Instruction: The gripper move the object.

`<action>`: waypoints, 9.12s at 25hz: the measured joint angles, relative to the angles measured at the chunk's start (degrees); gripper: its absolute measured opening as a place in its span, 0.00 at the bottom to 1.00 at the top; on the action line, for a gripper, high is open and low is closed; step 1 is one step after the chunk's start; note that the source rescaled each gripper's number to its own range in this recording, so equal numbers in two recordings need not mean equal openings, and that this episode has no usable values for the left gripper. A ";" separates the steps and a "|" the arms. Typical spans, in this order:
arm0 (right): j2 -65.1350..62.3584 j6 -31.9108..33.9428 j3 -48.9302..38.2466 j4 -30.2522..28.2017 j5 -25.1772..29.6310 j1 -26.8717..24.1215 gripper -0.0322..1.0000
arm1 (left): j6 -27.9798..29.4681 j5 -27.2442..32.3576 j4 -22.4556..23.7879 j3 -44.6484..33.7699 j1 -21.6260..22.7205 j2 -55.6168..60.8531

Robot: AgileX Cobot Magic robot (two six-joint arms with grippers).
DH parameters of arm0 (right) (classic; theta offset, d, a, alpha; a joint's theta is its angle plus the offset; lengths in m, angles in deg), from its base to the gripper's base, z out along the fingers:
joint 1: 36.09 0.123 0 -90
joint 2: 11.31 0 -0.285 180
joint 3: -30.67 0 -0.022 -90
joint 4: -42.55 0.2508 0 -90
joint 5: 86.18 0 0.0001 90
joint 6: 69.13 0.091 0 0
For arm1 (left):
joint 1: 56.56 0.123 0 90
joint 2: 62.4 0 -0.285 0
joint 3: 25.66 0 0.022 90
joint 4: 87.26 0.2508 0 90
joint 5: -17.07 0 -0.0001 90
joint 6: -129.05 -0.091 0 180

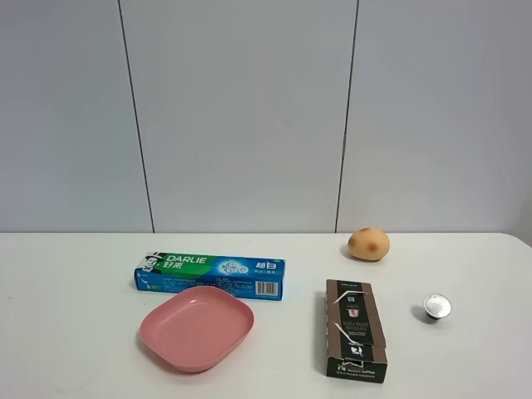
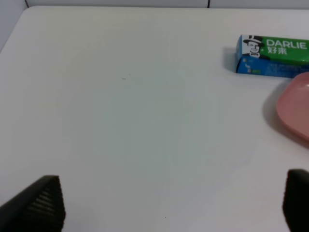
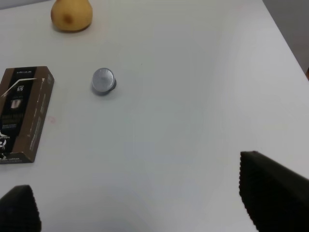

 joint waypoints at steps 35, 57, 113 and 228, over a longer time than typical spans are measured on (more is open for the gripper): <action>32.21 -13.58 19.28 6.53 -14.07 0.00 0.81 | 0.00 0.00 0.05 0.00 0.00 0.00; 93.69 -18.81 57.86 8.83 -14.09 0.00 1.00 | 0.00 0.00 0.09 0.00 0.00 0.00; 130.67 -14.75 62.57 17.81 -44.41 0.00 0.35 | 0.00 0.00 0.16 0.00 0.00 0.00; 83.30 -30.19 56.17 2.15 -12.79 33.12 0.72 | 0.00 0.02 0.16 0.00 0.00 0.00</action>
